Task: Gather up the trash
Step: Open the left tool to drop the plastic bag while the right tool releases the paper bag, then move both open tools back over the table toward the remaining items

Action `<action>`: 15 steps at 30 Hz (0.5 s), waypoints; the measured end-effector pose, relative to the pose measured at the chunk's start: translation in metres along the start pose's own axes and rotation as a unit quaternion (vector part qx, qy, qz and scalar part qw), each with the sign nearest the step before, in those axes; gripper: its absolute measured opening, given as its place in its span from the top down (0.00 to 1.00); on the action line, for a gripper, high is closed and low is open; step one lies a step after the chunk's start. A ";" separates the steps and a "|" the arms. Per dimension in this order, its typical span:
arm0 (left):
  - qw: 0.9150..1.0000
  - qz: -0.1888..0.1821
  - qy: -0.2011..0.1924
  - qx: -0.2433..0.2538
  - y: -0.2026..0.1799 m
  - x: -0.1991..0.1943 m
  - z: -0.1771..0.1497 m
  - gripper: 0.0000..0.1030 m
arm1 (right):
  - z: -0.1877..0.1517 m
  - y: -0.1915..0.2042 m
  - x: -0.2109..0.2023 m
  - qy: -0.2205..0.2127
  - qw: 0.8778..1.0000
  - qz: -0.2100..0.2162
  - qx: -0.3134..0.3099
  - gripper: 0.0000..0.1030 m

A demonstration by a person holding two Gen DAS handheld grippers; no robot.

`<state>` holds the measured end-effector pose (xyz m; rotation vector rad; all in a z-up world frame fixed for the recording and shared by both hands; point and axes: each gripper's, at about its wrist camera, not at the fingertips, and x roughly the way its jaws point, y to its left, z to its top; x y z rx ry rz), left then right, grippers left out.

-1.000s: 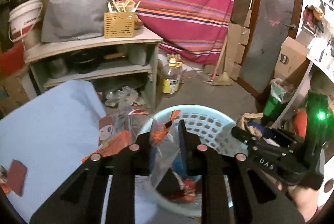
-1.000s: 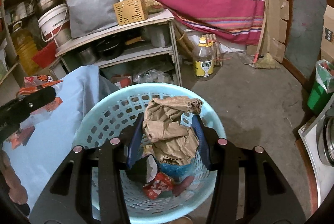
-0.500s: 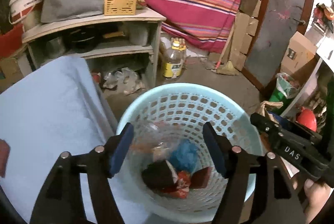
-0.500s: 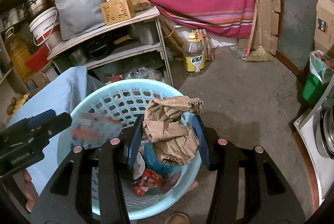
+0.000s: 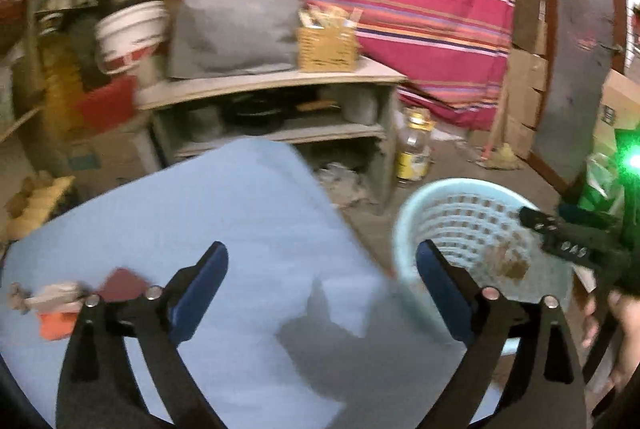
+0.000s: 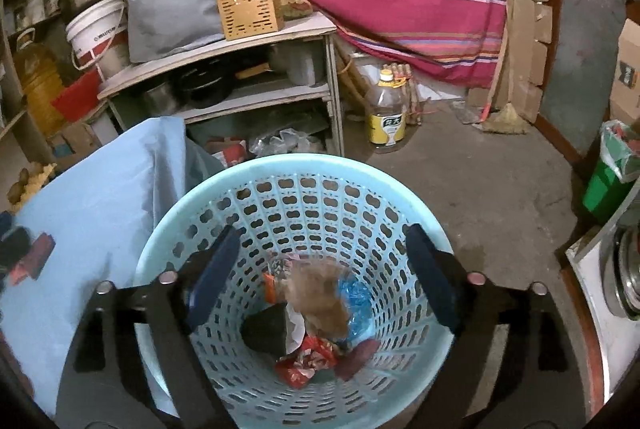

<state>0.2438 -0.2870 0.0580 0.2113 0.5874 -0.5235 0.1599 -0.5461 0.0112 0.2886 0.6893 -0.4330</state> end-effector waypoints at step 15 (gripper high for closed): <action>0.983 0.161 0.019 -0.088 0.206 -0.031 -0.055 0.04 | -0.001 0.153 -0.010 -0.027 0.995 0.020 -0.092 0.04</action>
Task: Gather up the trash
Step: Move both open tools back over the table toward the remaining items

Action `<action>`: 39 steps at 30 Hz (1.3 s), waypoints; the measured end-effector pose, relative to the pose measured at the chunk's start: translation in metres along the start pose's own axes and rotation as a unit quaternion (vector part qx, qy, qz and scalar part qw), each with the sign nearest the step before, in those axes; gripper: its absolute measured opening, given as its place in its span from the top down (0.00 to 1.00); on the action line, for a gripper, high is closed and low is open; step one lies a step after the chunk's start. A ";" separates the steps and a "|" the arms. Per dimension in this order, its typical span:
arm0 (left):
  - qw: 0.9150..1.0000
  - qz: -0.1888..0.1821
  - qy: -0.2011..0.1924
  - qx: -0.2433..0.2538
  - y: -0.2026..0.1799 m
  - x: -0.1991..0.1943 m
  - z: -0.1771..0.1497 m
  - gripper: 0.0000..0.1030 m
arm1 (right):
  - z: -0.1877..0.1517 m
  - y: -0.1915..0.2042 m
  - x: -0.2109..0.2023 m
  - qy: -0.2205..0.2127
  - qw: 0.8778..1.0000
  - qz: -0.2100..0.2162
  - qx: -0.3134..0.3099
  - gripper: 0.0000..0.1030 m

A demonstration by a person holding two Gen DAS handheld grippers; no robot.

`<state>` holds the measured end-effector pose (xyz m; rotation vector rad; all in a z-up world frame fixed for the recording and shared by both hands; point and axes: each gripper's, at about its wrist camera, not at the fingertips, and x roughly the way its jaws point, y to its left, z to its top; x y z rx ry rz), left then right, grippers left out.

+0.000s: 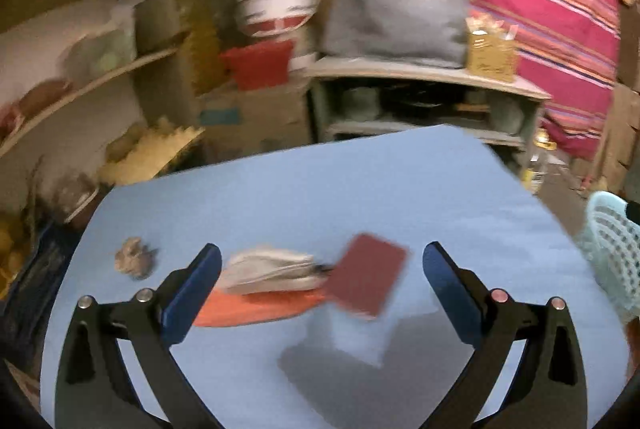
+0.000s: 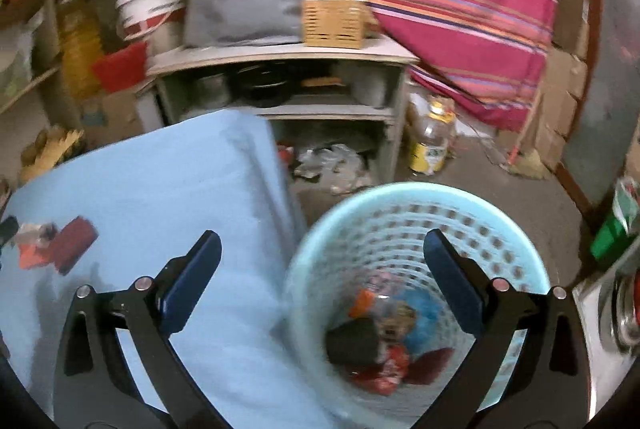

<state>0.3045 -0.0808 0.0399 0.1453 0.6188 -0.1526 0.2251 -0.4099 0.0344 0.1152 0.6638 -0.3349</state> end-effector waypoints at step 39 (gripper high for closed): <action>0.986 0.098 0.044 -0.127 0.213 0.059 -0.023 0.04 | -0.008 0.299 0.100 0.109 0.986 0.101 -0.069 0.05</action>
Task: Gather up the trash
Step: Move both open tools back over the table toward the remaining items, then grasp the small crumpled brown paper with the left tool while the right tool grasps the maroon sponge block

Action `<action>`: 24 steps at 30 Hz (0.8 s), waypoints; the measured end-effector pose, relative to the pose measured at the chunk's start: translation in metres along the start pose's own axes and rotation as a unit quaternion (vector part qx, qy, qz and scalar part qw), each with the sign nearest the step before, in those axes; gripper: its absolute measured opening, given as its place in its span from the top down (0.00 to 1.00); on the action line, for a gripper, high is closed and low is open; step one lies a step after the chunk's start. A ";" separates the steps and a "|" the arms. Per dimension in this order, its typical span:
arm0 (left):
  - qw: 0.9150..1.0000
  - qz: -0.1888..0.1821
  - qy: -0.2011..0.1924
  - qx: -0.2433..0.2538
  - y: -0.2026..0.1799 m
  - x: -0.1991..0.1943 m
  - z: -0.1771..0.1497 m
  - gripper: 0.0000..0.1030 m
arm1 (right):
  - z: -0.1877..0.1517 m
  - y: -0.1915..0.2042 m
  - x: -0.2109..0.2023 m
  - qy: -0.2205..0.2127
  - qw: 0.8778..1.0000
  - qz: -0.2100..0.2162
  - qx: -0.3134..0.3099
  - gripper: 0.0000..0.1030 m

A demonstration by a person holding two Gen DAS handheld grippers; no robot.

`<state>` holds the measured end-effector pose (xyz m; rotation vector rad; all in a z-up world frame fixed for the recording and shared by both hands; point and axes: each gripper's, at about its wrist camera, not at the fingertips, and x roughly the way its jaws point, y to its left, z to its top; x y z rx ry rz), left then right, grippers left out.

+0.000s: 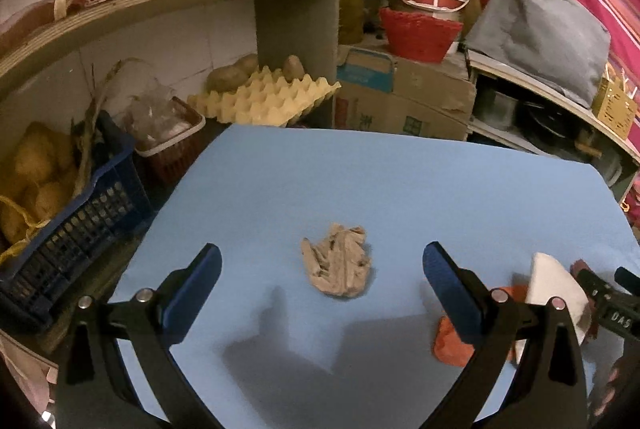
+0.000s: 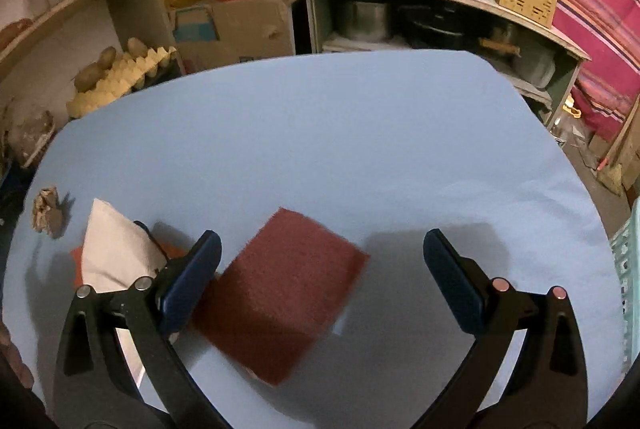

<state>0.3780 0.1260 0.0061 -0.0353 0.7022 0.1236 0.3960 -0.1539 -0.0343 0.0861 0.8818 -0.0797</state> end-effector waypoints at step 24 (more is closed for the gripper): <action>0.996 -0.039 0.082 0.005 -0.009 0.058 0.001 0.18 | 0.002 -0.055 -0.013 0.009 0.998 0.053 0.011 0.35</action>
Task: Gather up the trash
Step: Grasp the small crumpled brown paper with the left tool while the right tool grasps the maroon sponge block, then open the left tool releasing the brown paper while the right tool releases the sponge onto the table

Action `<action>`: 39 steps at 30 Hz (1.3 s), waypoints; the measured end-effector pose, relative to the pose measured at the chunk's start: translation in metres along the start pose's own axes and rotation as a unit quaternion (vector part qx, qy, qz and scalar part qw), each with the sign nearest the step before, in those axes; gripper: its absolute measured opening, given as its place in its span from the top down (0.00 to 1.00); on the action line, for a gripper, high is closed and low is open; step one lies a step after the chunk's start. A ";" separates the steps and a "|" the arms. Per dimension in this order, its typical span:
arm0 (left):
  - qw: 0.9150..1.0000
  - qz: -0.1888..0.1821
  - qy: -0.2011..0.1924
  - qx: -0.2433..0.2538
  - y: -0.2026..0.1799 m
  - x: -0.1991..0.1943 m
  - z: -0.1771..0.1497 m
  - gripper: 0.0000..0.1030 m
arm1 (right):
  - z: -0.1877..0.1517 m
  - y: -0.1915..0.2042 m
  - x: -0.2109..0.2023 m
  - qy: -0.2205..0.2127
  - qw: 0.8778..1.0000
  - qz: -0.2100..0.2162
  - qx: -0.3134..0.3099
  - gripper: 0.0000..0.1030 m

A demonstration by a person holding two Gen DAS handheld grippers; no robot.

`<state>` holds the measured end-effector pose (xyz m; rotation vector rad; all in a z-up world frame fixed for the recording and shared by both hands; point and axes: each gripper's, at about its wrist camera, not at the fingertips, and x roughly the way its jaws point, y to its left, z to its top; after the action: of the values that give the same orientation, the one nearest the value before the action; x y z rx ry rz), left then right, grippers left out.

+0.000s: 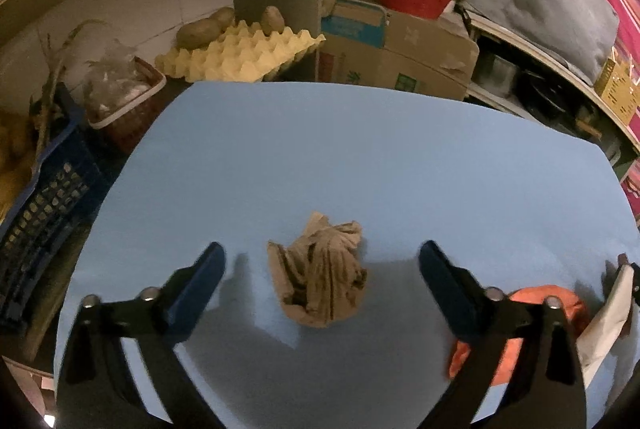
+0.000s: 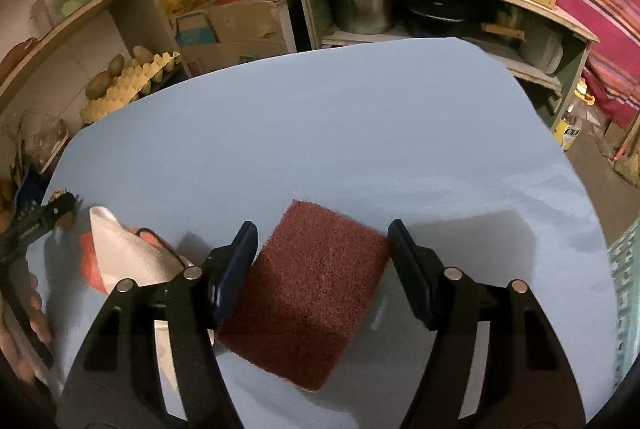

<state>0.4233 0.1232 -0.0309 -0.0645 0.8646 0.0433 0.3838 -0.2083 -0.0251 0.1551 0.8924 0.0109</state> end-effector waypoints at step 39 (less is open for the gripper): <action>0.990 -0.112 -0.014 0.089 -0.144 -0.070 -0.051 0.39 | -0.057 -0.137 -0.074 0.025 0.999 -0.012 0.016 0.35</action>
<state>0.3483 -0.0249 -0.0047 0.0062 0.8262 -0.2415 0.2858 -0.3416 -0.0218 0.1743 0.9451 -0.0217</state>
